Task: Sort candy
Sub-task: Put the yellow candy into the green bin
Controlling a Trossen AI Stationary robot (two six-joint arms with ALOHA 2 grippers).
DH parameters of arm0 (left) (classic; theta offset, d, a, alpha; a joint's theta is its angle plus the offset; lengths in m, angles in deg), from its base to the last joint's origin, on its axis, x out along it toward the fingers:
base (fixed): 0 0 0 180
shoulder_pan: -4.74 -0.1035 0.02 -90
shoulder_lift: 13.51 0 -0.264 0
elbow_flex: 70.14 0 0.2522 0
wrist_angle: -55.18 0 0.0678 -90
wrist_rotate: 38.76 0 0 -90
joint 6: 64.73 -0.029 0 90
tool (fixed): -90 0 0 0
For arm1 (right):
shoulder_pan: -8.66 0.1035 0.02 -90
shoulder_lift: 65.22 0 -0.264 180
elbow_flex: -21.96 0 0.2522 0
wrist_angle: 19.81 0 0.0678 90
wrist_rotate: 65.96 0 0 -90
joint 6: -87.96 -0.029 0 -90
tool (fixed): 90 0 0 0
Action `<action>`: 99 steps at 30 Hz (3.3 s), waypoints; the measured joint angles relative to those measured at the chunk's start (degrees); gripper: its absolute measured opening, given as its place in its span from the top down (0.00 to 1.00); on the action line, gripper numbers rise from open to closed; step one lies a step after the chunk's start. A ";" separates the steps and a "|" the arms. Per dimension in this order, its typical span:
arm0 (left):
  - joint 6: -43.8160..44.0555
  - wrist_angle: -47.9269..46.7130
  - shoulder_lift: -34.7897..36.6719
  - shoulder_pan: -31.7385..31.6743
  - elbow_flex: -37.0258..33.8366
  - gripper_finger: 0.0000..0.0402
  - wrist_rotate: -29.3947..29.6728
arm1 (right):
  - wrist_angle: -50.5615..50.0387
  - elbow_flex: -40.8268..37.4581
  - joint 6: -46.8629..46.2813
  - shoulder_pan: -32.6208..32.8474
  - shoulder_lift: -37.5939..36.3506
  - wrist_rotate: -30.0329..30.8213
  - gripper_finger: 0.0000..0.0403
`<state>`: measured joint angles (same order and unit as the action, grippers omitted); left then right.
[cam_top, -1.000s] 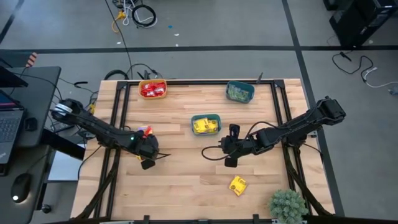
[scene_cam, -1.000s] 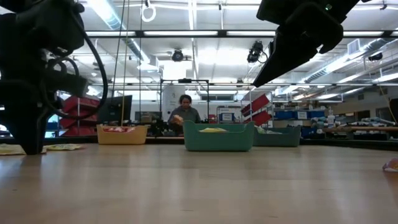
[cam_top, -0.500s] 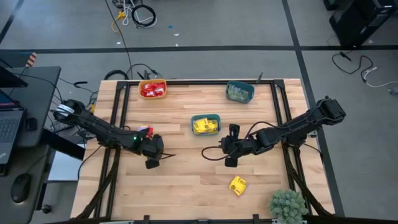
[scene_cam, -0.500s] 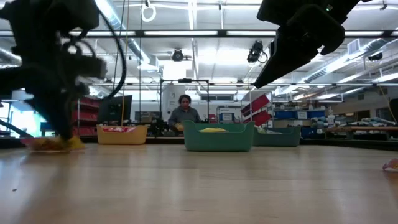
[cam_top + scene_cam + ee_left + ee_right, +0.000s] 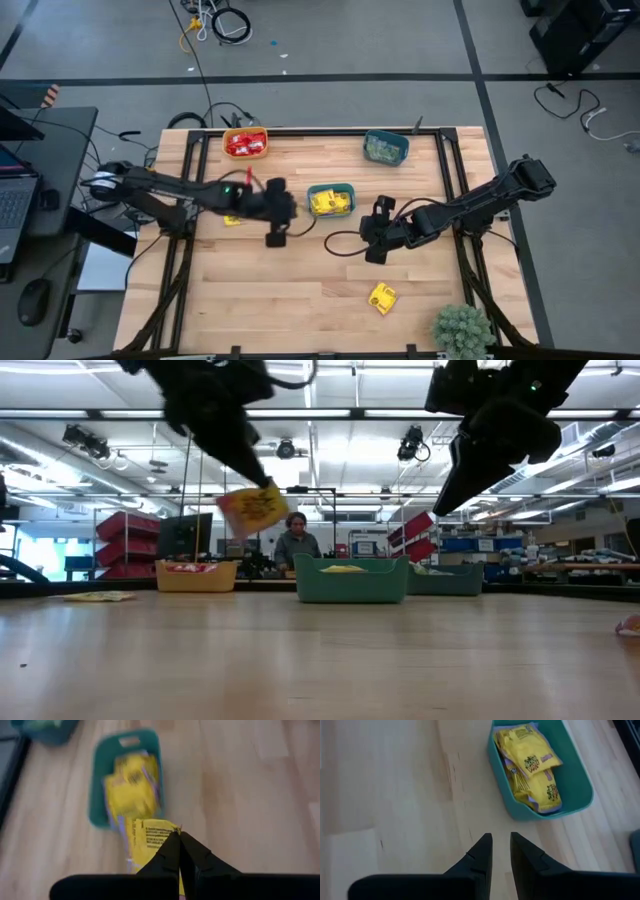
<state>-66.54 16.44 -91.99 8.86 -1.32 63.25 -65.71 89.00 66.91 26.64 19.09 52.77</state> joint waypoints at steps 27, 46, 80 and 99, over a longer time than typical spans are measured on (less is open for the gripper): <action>-17.17 2.07 -28.87 -8.20 21.52 0.87 -1.99 | -2.36 0.02 -1.95 0.07 0.00 -0.13 0.82; -11.31 4.99 -16.76 -4.57 13.89 0.98 -7.91 | 5.41 -6.52 -2.02 3.13 -5.78 7.27 0.61; 0.44 59.87 15.21 4.91 -38.55 0.99 -4.29 | 14.98 -0.95 -28.44 20.50 13.41 -18.10 0.56; -2.13 58.40 15.19 5.05 -38.53 0.99 -2.76 | 2.53 9.61 -20.32 18.90 20.41 -21.84 0.98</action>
<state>-68.68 74.83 -76.80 13.91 -39.85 60.50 -63.18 98.61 46.59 45.54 39.50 30.93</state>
